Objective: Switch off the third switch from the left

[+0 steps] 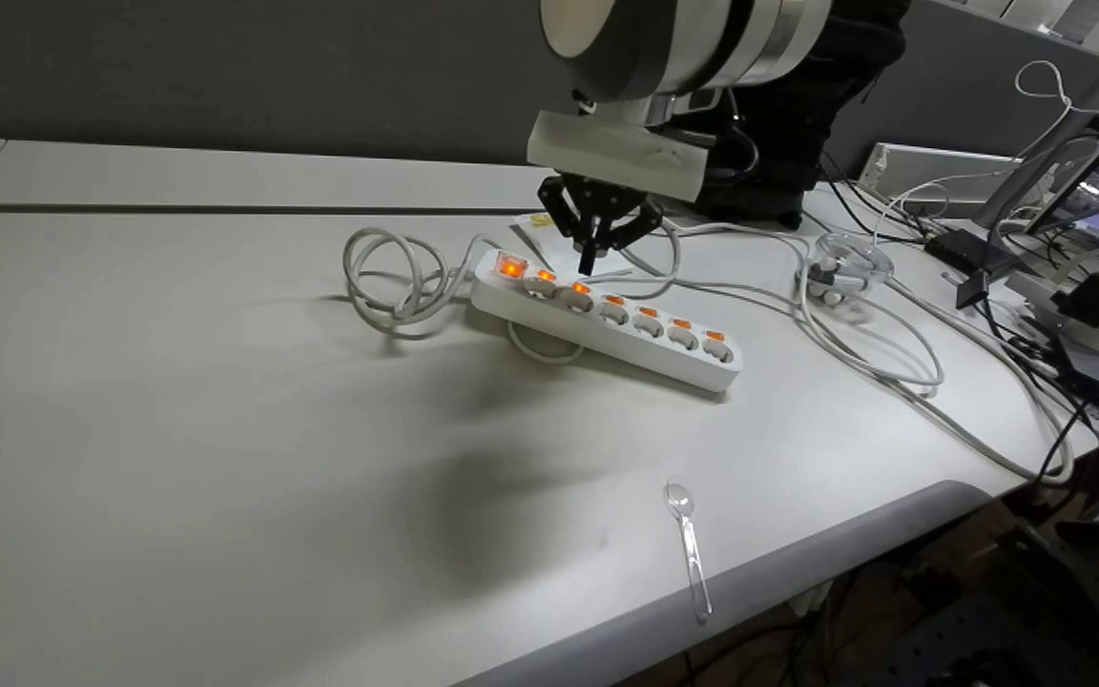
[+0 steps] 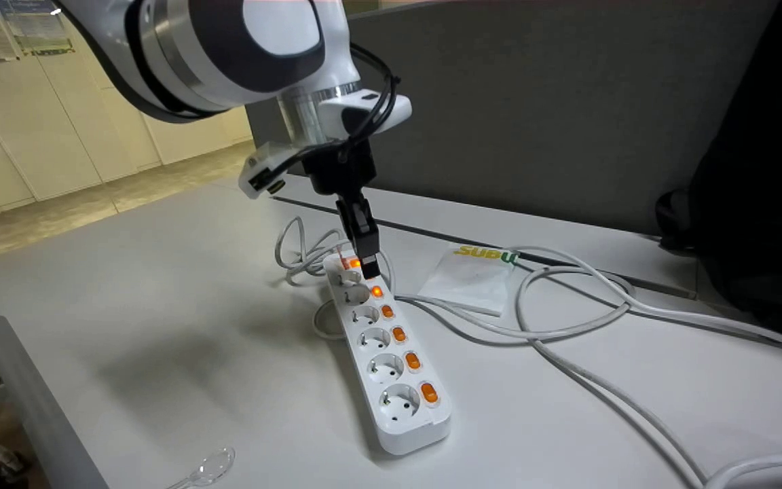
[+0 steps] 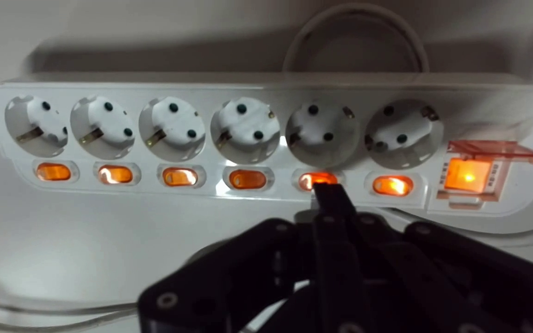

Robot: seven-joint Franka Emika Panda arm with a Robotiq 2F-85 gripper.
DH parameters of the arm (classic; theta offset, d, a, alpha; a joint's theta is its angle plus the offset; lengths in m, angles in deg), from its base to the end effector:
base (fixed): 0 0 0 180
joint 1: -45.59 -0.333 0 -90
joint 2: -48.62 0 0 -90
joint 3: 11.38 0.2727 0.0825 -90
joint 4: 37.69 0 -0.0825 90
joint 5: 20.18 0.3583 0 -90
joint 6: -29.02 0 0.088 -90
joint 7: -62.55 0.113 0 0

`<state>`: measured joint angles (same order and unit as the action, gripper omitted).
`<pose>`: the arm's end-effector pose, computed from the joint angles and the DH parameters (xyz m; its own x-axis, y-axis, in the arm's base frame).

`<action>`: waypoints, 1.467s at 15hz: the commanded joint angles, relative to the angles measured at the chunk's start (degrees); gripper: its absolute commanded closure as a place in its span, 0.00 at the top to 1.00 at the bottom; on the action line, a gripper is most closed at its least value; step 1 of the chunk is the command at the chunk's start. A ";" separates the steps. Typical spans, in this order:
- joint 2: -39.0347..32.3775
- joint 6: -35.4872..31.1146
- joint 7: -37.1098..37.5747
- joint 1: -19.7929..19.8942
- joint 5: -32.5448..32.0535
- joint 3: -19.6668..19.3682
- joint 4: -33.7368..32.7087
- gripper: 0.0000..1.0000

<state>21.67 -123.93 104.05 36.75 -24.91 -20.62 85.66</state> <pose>0.5403 -0.0046 0.1626 0.7994 -0.5909 0.1086 -0.5983 -0.7993 0.0556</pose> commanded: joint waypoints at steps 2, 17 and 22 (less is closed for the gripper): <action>-2.17 1.41 -2.96 1.68 4.25 1.44 -3.47 0.00; -5.89 4.19 -6.39 2.73 9.78 1.39 -7.19 0.00; -6.67 4.48 -5.63 2.00 9.22 0.84 -7.36 0.00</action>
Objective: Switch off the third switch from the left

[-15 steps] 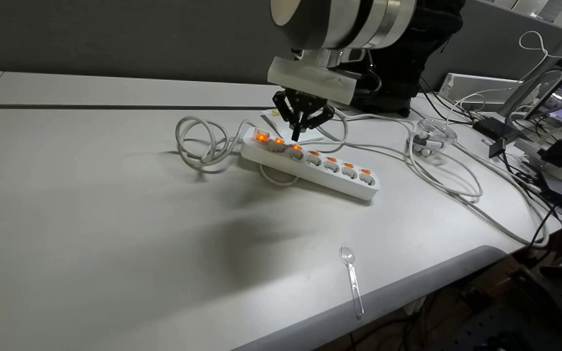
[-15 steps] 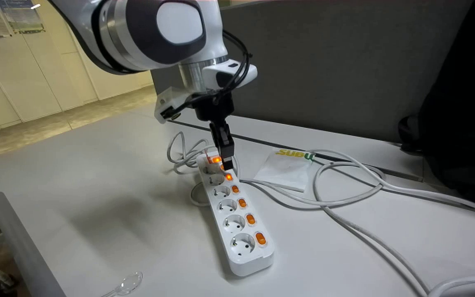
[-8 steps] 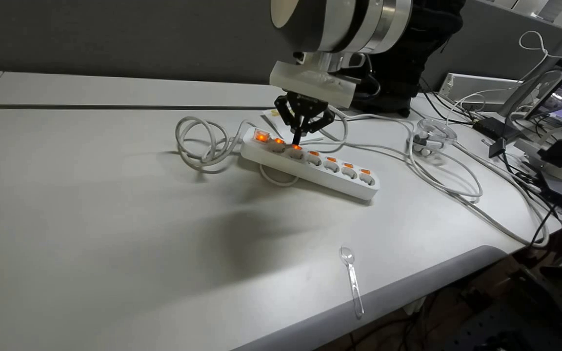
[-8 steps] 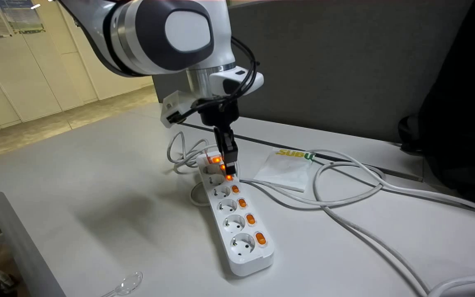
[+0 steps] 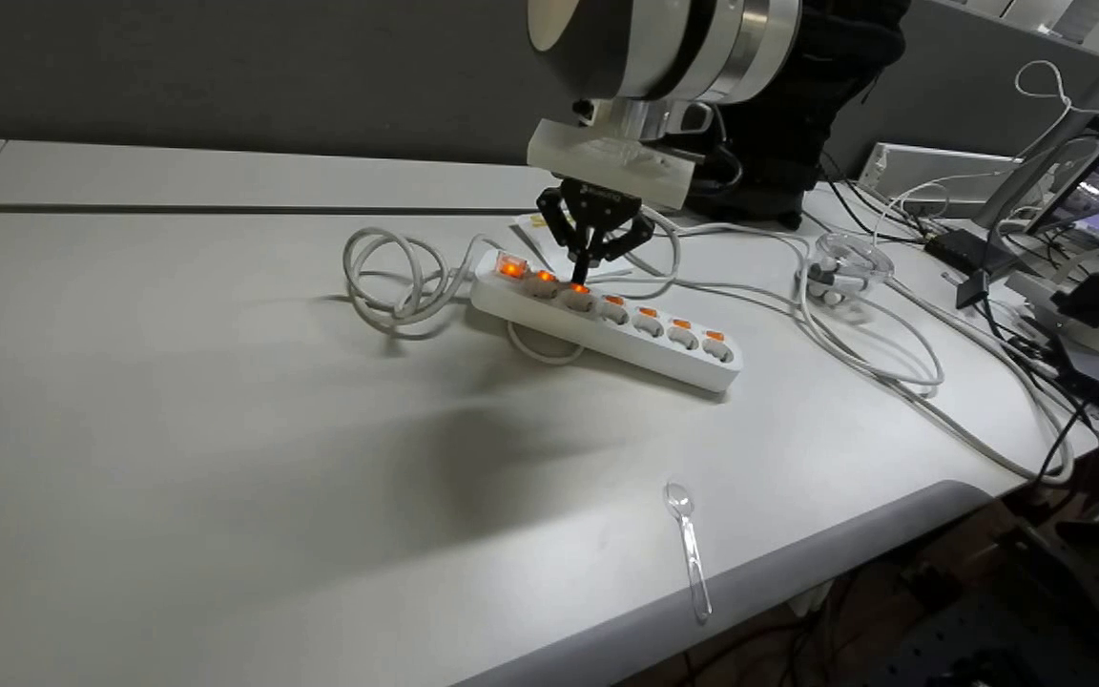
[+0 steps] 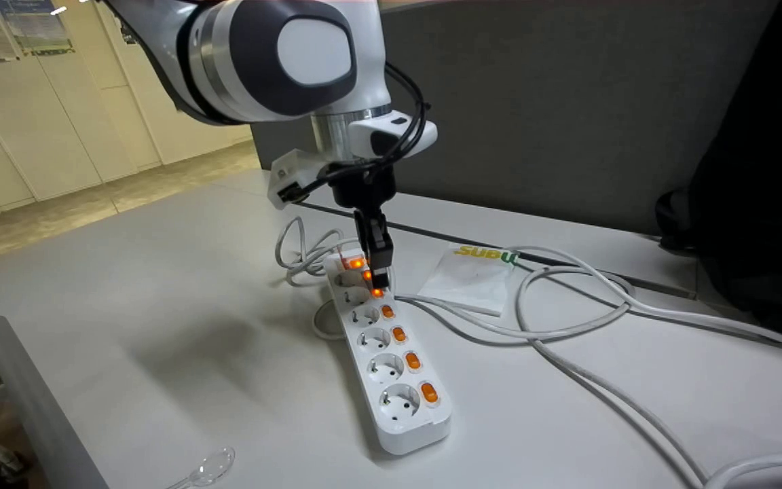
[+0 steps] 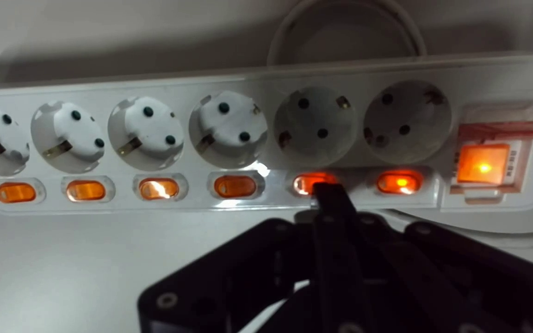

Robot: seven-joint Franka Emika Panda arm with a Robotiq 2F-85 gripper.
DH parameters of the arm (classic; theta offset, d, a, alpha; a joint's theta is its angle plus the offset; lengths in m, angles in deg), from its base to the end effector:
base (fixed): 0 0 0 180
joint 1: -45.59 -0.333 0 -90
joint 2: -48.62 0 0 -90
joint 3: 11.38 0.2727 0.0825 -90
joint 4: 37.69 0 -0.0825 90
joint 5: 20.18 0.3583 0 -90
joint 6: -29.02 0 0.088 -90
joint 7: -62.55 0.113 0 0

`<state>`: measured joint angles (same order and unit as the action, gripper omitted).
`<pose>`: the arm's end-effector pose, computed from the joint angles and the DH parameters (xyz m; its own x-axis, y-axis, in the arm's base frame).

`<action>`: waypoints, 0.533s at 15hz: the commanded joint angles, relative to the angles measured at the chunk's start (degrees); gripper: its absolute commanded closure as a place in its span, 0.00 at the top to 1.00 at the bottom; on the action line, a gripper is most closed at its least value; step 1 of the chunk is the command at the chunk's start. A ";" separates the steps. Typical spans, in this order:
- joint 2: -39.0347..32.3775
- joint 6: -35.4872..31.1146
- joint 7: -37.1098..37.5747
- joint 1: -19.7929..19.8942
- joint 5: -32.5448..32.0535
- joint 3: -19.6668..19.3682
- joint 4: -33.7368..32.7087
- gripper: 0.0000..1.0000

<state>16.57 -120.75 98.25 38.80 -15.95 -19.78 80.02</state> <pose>0.5552 -0.0195 0.1427 0.7695 -0.6379 0.0304 -0.6386 -0.7691 0.0274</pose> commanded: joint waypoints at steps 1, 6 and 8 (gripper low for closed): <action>-1.86 1.03 0.59 -0.37 -0.01 -0.25 -1.63 0.00; -3.59 0.81 1.42 -1.31 -0.77 -0.94 -2.01 0.00; -4.02 1.04 1.54 -1.59 -1.03 -1.23 -2.14 0.00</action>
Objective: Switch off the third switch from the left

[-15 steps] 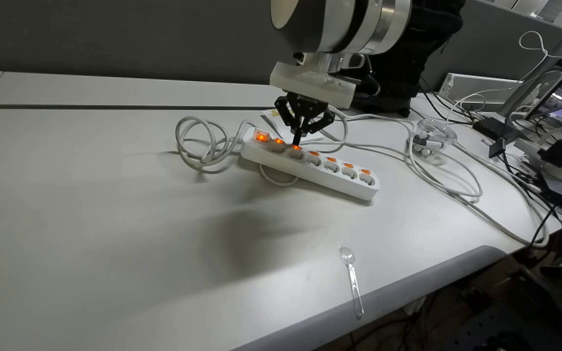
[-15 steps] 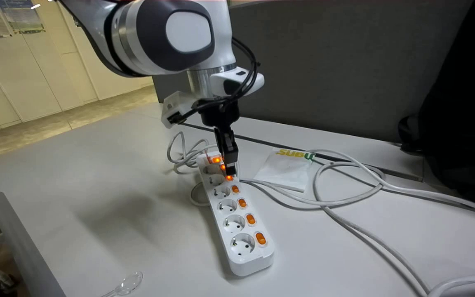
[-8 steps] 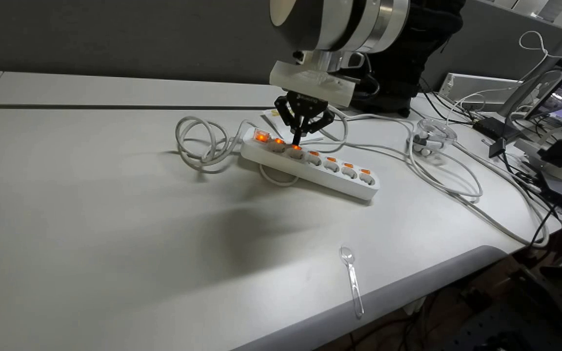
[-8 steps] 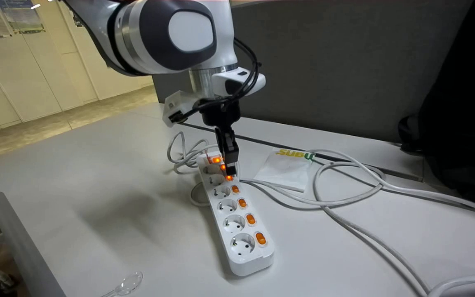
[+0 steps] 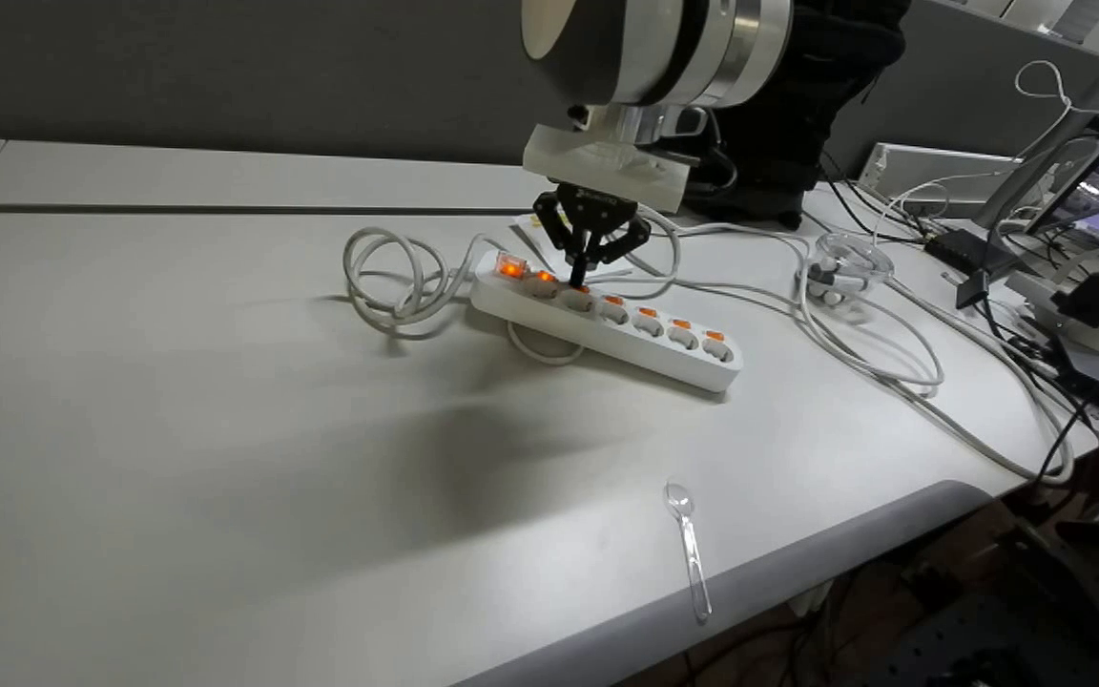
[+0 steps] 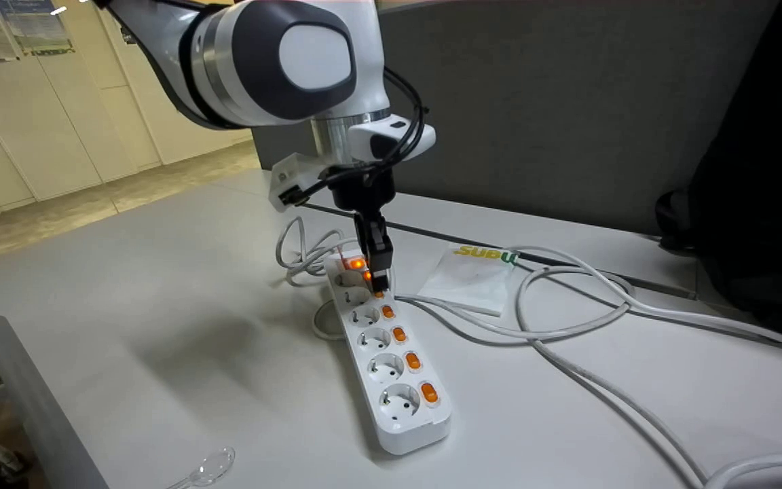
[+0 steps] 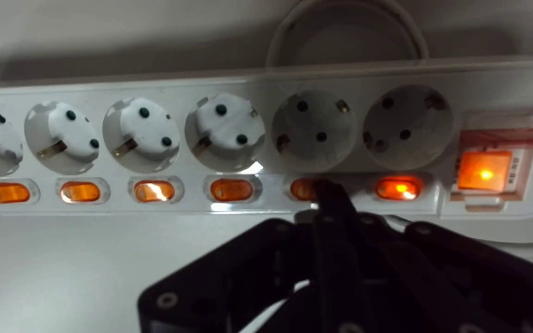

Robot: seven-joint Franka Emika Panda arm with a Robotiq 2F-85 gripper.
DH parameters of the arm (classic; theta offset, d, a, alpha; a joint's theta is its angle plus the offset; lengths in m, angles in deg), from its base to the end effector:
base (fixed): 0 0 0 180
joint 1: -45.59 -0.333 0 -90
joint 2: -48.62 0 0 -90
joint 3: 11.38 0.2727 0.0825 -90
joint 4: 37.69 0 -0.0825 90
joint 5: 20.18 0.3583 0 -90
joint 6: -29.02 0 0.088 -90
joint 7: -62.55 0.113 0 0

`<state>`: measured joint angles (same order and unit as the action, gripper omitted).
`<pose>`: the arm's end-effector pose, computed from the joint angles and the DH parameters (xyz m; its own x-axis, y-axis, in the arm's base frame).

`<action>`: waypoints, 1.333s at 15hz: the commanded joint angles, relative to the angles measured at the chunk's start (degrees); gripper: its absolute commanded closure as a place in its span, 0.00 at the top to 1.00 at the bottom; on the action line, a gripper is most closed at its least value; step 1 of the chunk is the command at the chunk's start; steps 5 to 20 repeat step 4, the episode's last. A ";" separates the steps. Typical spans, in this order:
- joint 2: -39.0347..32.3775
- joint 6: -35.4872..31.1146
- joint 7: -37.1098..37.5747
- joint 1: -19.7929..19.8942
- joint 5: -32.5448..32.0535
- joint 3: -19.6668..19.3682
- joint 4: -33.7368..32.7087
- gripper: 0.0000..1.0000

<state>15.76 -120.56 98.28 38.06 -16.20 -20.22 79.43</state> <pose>0.5562 -0.0167 0.1385 0.7763 -0.6297 0.0301 -0.6304 -0.7754 0.0378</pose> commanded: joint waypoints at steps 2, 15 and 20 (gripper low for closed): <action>-3.21 0.96 1.18 -0.66 -0.57 -0.63 -1.53 0.00; -3.08 1.67 0.83 -0.20 -0.02 -0.27 -1.60 0.00; -3.08 1.67 0.83 -0.20 -0.02 -0.27 -1.60 0.00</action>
